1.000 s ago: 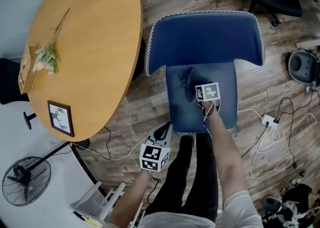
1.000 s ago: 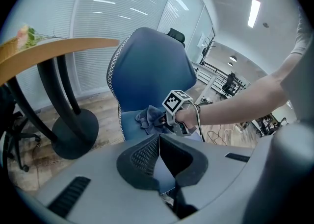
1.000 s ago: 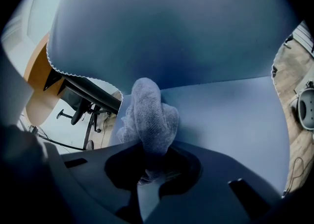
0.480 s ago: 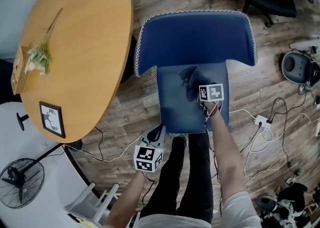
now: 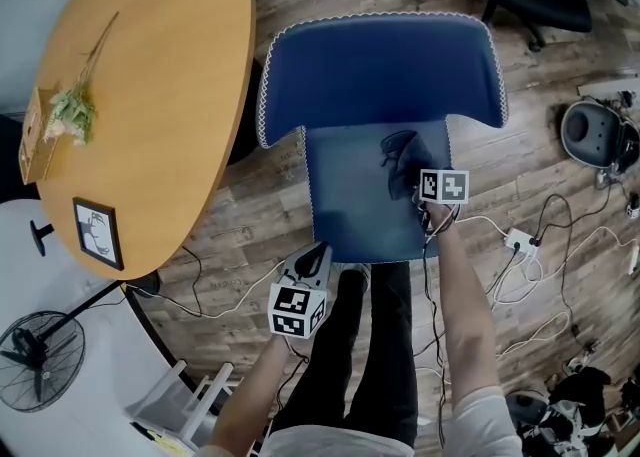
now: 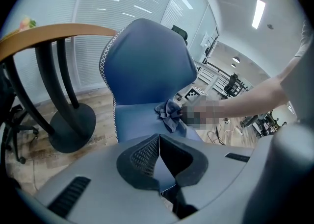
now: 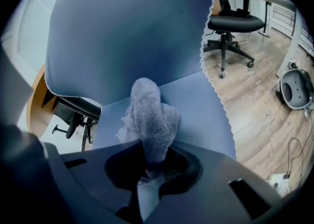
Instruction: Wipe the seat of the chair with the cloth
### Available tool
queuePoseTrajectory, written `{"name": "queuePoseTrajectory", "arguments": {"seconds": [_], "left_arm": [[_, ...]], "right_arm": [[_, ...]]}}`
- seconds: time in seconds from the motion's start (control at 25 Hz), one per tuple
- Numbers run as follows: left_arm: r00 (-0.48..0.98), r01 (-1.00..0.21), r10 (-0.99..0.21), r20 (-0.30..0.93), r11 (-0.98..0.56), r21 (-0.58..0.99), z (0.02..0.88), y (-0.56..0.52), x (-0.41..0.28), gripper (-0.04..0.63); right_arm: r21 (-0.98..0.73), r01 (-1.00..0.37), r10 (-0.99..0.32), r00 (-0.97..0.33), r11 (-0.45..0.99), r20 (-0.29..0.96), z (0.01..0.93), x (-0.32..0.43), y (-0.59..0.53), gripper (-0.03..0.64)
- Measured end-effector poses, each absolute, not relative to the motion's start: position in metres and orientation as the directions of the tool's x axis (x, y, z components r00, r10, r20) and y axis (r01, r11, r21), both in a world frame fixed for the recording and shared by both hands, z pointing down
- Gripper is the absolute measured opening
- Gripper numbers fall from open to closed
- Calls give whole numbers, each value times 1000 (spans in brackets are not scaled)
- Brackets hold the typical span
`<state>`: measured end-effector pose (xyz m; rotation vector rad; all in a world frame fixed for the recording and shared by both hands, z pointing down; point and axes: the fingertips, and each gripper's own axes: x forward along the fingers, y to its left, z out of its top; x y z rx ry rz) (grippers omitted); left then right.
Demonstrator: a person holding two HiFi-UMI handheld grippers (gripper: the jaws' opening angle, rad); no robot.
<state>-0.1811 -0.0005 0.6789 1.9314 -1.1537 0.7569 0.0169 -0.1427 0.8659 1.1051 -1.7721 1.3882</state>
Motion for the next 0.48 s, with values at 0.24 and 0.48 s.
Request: {"name": "queuePoseTrajectory", "arguments": {"seconds": [0.24,0.48], "left_arm": [[438,-890,-444,782,-340,305,682,-2,-168,28],[466,-873,-427,775,-363,325,682,-2,-153,28]], "right_arm": [[-459,-888,-259,-451,31,854,866,41,-136,60],[-458,-887,-296,-423,-56,856,865,80,-120,60]]}}
